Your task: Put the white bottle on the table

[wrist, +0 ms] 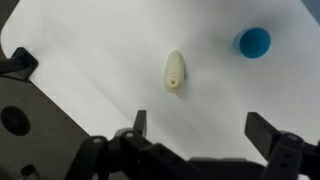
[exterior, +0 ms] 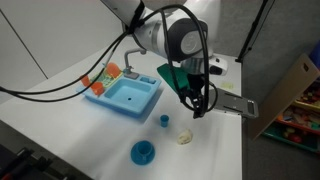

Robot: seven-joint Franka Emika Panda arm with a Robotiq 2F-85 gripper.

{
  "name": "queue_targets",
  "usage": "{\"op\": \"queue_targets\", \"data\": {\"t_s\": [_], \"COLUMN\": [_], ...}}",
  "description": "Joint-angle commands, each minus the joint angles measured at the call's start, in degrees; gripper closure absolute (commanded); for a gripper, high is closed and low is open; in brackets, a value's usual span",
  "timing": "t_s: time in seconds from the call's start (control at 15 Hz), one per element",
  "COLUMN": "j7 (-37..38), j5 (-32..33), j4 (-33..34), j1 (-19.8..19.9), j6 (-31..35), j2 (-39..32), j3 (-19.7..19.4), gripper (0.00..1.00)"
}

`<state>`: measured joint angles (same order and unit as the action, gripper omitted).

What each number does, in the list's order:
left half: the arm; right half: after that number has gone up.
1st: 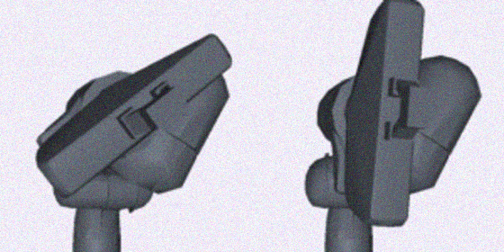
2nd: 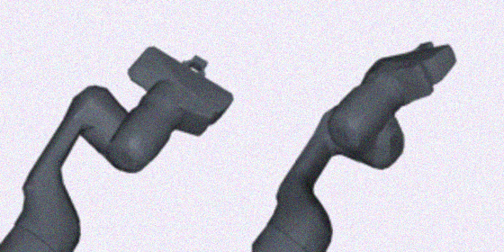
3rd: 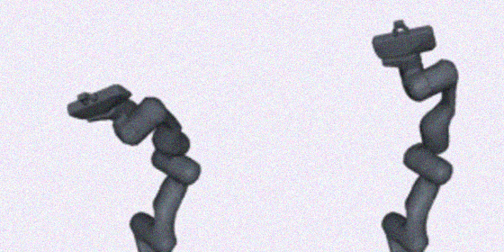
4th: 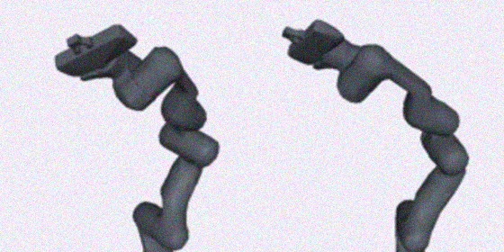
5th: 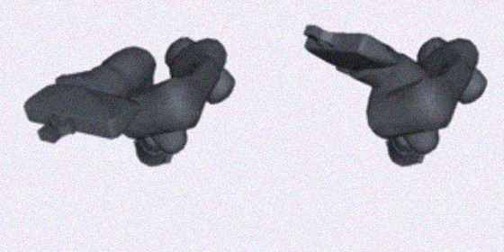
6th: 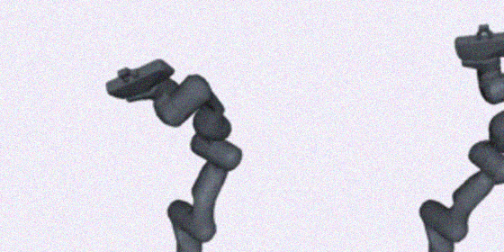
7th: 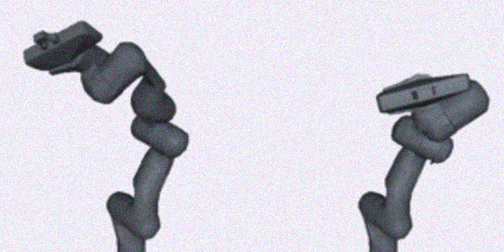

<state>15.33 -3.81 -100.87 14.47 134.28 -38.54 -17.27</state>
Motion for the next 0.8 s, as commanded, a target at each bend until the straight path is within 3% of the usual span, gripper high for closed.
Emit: {"op": "queue_targets", "data": {"t_s": [0.0,0.73], "j7": [-1.38,-9.00], "j5": [2.99,7.49], "j4": [-5.97,-18.12], "j1": [-2.30,-5.80], "j6": [0.27,-2.43], "j2": [6.11,20.92], "j3": [0.42,4.47], "gripper": [0.00,0.00]}}
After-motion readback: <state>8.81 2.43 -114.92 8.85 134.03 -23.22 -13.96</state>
